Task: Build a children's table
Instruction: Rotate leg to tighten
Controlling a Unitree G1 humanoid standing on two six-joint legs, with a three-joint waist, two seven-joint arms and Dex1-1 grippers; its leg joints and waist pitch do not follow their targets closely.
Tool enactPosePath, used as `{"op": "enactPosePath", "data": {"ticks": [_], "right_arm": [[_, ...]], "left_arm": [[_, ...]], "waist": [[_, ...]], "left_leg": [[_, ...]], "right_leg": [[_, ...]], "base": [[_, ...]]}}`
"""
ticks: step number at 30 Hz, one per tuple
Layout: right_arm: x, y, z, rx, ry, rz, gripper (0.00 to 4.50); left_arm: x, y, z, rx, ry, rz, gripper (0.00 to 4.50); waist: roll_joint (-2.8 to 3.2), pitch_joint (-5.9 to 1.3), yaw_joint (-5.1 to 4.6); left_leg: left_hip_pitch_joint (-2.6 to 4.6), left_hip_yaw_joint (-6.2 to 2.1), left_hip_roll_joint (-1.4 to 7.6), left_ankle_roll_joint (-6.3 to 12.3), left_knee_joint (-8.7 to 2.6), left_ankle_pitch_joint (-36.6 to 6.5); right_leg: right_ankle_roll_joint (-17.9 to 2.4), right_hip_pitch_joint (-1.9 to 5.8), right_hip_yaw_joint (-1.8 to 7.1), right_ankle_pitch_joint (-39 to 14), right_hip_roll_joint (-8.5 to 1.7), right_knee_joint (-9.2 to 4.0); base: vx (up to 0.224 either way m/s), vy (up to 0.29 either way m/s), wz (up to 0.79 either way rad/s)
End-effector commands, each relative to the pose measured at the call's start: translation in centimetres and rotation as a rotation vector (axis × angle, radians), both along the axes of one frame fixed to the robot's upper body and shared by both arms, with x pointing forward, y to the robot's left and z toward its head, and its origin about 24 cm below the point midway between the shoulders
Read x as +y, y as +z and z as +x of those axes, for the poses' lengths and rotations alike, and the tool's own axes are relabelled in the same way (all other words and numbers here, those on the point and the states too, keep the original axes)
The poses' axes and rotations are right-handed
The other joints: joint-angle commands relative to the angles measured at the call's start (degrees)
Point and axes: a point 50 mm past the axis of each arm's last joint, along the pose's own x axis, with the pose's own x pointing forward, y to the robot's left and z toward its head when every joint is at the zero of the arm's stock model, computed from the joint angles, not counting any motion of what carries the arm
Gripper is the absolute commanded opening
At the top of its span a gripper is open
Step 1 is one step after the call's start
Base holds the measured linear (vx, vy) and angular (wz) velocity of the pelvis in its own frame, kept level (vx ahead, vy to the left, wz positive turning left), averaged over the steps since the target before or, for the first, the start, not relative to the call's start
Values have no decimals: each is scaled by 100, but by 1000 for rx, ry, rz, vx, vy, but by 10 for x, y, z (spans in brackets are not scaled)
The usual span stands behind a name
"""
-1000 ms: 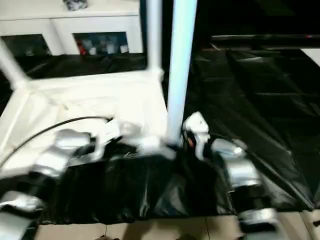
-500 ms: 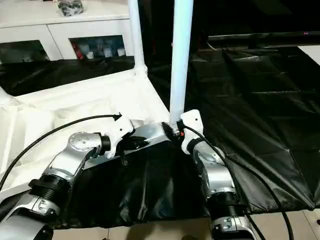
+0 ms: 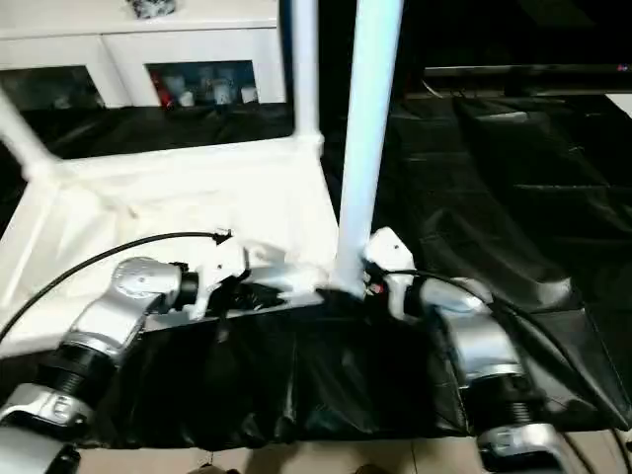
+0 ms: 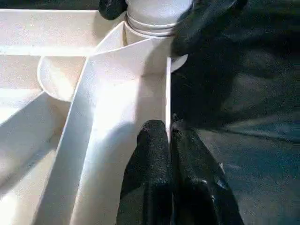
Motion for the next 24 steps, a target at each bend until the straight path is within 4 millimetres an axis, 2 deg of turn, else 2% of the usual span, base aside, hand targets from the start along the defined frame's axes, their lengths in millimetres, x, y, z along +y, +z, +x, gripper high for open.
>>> {"op": "enactPosePath", "data": {"ticks": [1,4,5,7,11,15,17,18,19,20,21,22,24], "right_arm": [[24,-10,-12,82,169,13,347],[21,-8,-15,121,253,0,324],[20,-8,-16,138,288,-16,307],[19,-9,-16,142,308,-34,305],[18,-10,-16,154,330,-38,272],[19,-10,-18,161,345,-28,266],[20,-11,-19,165,346,-23,266],[21,-11,-19,161,336,-18,264],[22,-12,-19,158,315,-10,263],[25,-14,-16,127,237,7,263],[25,-14,-16,127,237,7,263],[28,-18,-12,110,138,14,263],[33,-24,-5,89,-9,13,261]], "left_arm": [[-16,5,-3,-17,-75,-45,0],[-12,6,-3,-8,-100,-28,0],[-9,6,-2,-8,-112,-18,0],[-7,6,-1,-1,-117,-17,0],[-5,8,0,2,-120,-18,0],[-5,8,0,4,-125,-19,0],[-5,8,0,6,-120,-26,0],[-5,8,0,7,-117,-31,0],[-6,8,0,5,-110,-38,0],[-10,7,1,-5,-63,-51,0],[-10,7,1,-5,-63,-51,0],[-14,6,4,-21,-15,-49,0],[-19,3,7,-39,51,-43,0]], "waist": [[-107,-286,4],[-124,-273,12],[-137,-271,17],[-147,-274,27],[-171,-269,39],[-151,-263,42],[-159,-264,40],[-157,-265,42],[-130,-264,46],[-147,-263,42],[-141,-252,39],[-144,-245,36],[-140,-225,4]], "left_leg": [[-6,84,61,685,-310,-847],[-2,81,64,641,-318,-890],[-11,81,59,651,-311,-838],[-13,81,61,662,-305,-733],[-15,86,54,705,-296,-652],[-10,80,59,680,-303,-688],[-12,80,58,684,-302,-678],[-7,80,60,684,-302,-675],[-8,77,57,674,-301,-671],[-6,81,59,665,-303,-675],[-12,78,61,633,-314,-722],[-9,75,61,597,-326,-775],[-1,62,54,410,-366,-1022]], "right_leg": [[-1719,280,65,-135,-113,-318],[-1699,276,69,-294,-111,-326],[-1698,279,72,-252,-111,-316],[-1704,278,73,-154,-118,-305],[-1730,279,69,-94,-119,-298],[-1714,274,70,-208,-120,-303],[-1715,280,68,-183,-118,-300],[-1719,277,70,-177,-120,-302],[-1722,278,69,-169,-119,-297],[-1723,278,71,-157,-118,-304],[-1707,269,71,-230,-122,-311],[-1682,265,71,-342,-126,-329],[-1569,252,75,-835,-132,-376]], "base": [[0,0,0],[0,0,0],[0,0,0],[0,0,0],[0,0,0],[0,0,0],[0,0,0],[0,0,0],[0,0,0],[0,0,0],[0,0,0],[0,0,0],[0,0,0]]}}
